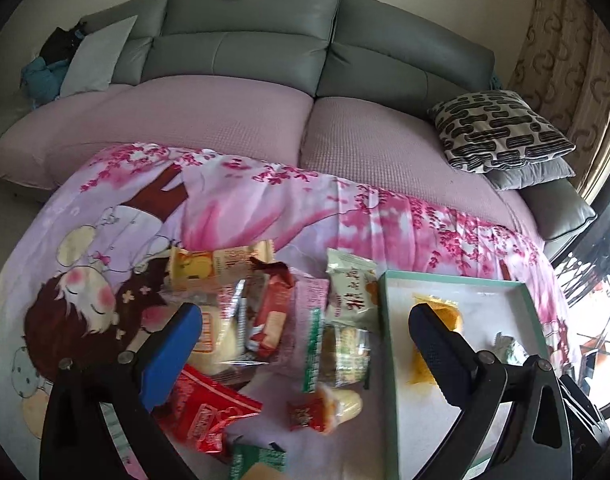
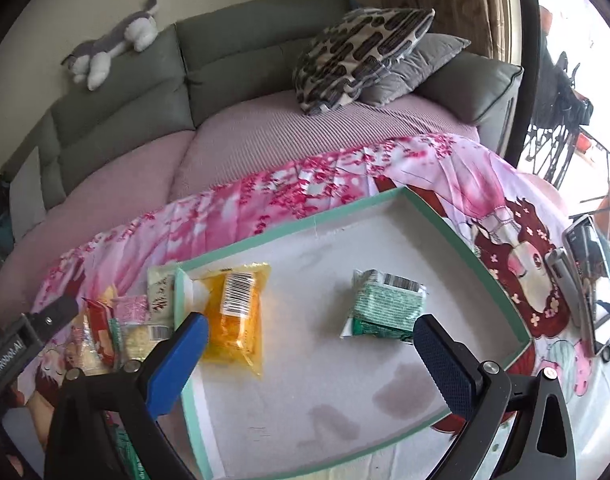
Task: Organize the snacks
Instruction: 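Move both tools back over the snack pile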
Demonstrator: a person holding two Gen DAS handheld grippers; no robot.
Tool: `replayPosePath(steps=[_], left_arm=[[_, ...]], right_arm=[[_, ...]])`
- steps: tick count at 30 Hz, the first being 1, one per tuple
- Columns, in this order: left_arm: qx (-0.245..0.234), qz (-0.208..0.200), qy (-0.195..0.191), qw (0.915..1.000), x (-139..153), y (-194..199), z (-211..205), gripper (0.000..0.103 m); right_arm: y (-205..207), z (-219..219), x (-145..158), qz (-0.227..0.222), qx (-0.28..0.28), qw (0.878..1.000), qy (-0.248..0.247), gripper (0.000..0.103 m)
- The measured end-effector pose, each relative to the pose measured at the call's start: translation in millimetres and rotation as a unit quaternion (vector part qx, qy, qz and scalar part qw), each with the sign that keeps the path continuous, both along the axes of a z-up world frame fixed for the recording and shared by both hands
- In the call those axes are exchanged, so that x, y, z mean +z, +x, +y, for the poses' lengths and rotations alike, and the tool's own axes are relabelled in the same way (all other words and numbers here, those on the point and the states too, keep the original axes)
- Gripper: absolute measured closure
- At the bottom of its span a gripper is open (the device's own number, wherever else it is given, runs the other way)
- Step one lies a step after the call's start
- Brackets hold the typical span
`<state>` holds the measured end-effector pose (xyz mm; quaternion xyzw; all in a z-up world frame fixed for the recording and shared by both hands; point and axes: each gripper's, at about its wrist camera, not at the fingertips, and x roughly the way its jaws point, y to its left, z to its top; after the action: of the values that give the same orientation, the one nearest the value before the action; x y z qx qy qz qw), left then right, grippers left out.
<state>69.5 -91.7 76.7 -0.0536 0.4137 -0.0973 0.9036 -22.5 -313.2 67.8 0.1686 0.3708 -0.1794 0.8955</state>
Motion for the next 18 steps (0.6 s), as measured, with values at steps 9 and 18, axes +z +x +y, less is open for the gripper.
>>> replayPosePath(steps=[9, 18], left_arm=[[0.044, 0.018, 0.04, 0.9981, 9, -14, 37, 0.0], [0.135, 0.054, 0.01, 0.9893, 10, -38, 114, 0.0]], right_arm=[[6, 34, -5, -0.019, 0.069, 0.997, 0.033, 0.0], [14, 94, 2, -0.029, 0.157, 0.987, 0.03, 0.0]])
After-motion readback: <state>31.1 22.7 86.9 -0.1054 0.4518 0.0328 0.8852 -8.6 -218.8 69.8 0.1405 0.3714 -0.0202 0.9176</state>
